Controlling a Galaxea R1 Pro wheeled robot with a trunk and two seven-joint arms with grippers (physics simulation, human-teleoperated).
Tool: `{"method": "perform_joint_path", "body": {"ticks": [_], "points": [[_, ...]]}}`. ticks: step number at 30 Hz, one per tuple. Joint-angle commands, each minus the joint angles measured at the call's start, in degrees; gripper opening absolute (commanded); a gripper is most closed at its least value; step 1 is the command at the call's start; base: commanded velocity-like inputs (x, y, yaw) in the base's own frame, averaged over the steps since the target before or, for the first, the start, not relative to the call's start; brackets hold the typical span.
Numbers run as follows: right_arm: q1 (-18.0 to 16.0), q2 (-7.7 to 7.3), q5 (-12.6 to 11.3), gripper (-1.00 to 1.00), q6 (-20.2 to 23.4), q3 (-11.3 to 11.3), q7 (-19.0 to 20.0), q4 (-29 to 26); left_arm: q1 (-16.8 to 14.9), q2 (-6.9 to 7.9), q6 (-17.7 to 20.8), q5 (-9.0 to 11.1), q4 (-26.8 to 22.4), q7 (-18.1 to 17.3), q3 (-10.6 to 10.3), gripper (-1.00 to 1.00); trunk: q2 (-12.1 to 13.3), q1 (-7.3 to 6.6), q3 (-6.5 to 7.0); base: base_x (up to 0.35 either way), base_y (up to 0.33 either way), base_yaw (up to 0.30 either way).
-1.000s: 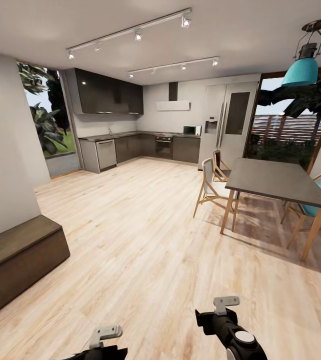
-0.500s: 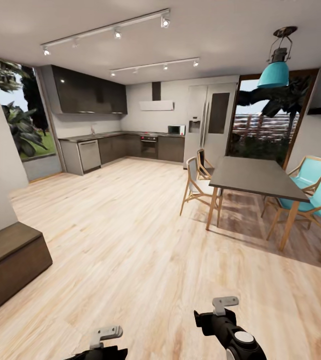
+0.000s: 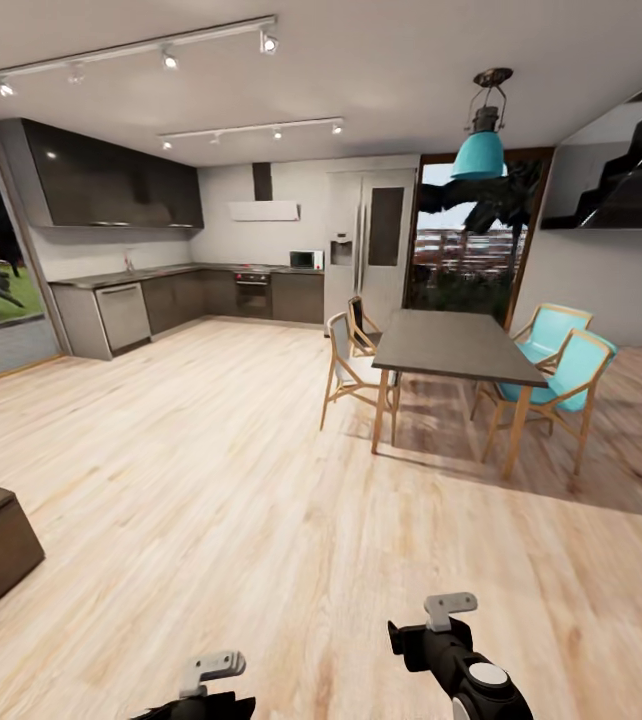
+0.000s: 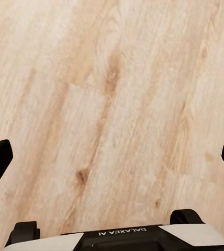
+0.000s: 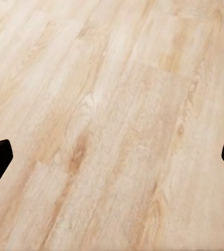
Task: Turn on the radio receiver that's on the table in the living room.
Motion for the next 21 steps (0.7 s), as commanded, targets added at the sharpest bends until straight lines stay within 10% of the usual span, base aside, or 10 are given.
{"method": "perform_joint_path", "body": {"ticks": [1,21], "points": [[0.0,0.0,0.0,1.0,0.0,0.0,0.0,0.1,0.0,0.0,0.0,0.0,0.0,0.0,0.0,1.0,0.0,0.0,0.0,0.0,0.0,-0.3],[0.0,0.0,0.0,1.0,0.0,0.1,0.0,0.4,0.0,0.0,0.0,0.0,0.0,0.0,0.0,1.0,0.0,0.0,0.0,0.0,0.0,-0.3]]}}
